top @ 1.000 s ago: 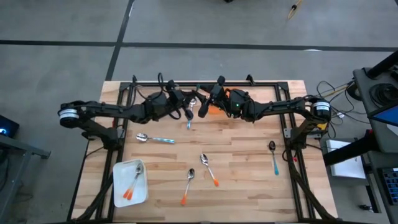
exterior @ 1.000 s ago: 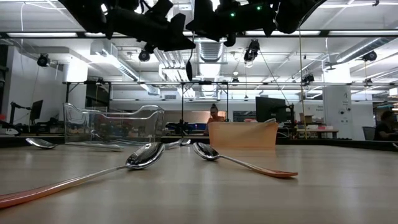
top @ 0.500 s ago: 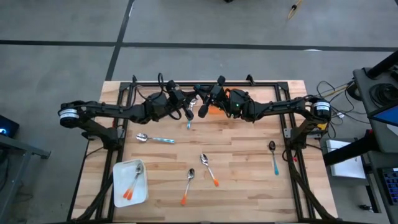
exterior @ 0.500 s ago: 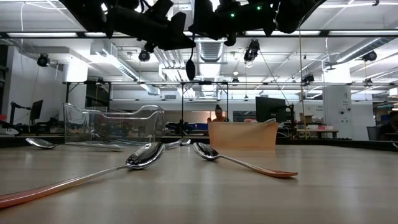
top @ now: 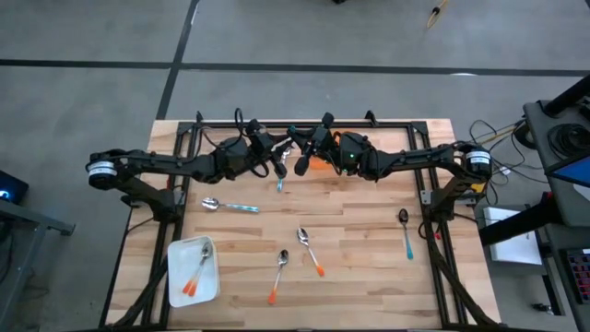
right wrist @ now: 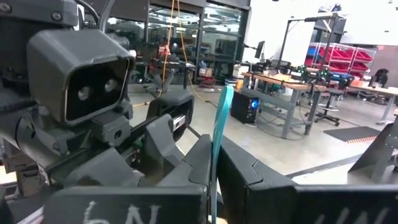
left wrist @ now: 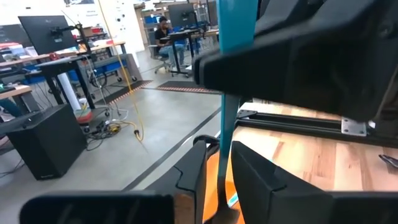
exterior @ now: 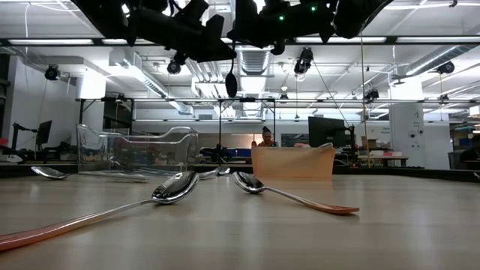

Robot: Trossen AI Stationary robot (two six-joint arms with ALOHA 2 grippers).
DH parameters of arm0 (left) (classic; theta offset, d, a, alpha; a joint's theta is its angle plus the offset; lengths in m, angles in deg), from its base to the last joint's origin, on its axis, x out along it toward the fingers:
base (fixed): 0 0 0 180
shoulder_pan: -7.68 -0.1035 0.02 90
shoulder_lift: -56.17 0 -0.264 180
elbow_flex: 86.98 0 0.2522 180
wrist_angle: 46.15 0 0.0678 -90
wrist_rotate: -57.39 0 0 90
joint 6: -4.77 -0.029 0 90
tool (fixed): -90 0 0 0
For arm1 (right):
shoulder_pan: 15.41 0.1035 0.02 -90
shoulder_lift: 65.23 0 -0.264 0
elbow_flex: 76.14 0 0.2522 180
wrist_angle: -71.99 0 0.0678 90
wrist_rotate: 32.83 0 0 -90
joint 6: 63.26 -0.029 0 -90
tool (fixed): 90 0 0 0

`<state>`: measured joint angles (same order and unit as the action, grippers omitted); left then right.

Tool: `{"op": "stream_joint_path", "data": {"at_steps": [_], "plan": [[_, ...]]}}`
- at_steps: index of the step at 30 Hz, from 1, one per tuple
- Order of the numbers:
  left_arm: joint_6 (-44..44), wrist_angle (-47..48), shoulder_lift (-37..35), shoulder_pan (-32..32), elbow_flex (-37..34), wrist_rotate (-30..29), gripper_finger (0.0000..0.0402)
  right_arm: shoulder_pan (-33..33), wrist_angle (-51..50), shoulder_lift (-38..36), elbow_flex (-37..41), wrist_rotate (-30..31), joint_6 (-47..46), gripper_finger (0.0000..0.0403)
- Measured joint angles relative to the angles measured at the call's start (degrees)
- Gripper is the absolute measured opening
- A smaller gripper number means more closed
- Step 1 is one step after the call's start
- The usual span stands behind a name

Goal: Sort silverware by color (type)
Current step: Adjust the blue spoon in the transparent bin

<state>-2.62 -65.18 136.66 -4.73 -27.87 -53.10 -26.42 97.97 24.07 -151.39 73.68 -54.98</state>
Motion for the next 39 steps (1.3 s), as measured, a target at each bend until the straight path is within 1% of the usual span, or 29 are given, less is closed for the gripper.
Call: {"op": "stream_joint_path", "data": {"at_steps": [6,11,12,14,16,17,18,20,23,24,25,26,28,30,35,39], "plan": [[-0.4,1.7,-0.9,0.0,-0.1,0.0,0.0065,0.0,-4.0,-2.9,0.0,0.0,1.6,0.0009],[-1.6,6.9,-4.8,0.0,-0.1,0.0,0.0066,-0.4,-12.1,-7.4,0.0,-0.3,4.1,0.0009],[-1.7,8.3,-5.8,0.0,-0.2,0.1,0.0066,-0.5,-13.7,-8.4,0.0,-0.6,4.8,0.0009],[-2.0,11.2,-7.9,0.0,-0.2,0.5,0.0066,-1.0,-18.1,-10.5,0.0,-4.1,6.2,0.0009],[-2.1,14.4,-10.0,0.0,-0.2,2.5,0.0066,-1.5,-22.1,-12.4,0.0,-11.9,7.3,0.0009],[-2.3,15.6,-10.9,0.0,-0.2,4.5,0.0066,-1.9,-24.7,-13.2,0.0,-17.7,8.2,0.0009],[-2.6,16.7,-11.7,0.0,-0.2,7.7,0.0066,-2.5,-26.8,-13.9,0.0,-24.5,9.2,0.0009],[-3.0,18.2,-13.1,0.0,-0.2,16.2,0.0066,-3.4,-30.3,-14.7,0.0,-39.2,9.8,0.0009],[-2.5,18.0,-13.9,-0.1,-0.2,32.0,0.0066,-4.4,-30.9,-14.5,0.0,-58.5,9.4,0.0009],[-2.1,17.0,-14.0,0.0,-0.2,35.9,0.0066,-4.4,-30.6,-14.2,0.0,-63.6,9.5,0.0009],[-1.6,15.9,-13.7,0.1,-0.2,38.4,0.0066,-4.4,-30.2,-13.9,0.0,-67.2,9.8,0.0009],[-0.7,14.5,-13.4,0.2,-0.2,40.2,0.0066,-4.3,-29.7,-13.4,0.0,-69.5,10.3,0.0009],[0.7,11.5,-12.2,0.5,-0.2,42.3,0.0066,-3.7,-28.1,-12.4,0.0,-70.8,10.8,0.0009],[1.6,9.4,-10.4,0.9,-0.2,43.8,0.0066,-3.1,-26.9,-11.6,0.0,-70.8,11.9,0.0009],[4.8,2.2,-5.3,1.2,-0.2,49.8,0.0072,-1.6,-24.8,-10.8,0.0,-71.0,14.7,0.0009],[7.1,-2.4,-0.6,1.2,-0.2,50.6,0.0092,-1.2,-24.3,-10.8,0.0,-71.1,14.4,0.0009]]}}
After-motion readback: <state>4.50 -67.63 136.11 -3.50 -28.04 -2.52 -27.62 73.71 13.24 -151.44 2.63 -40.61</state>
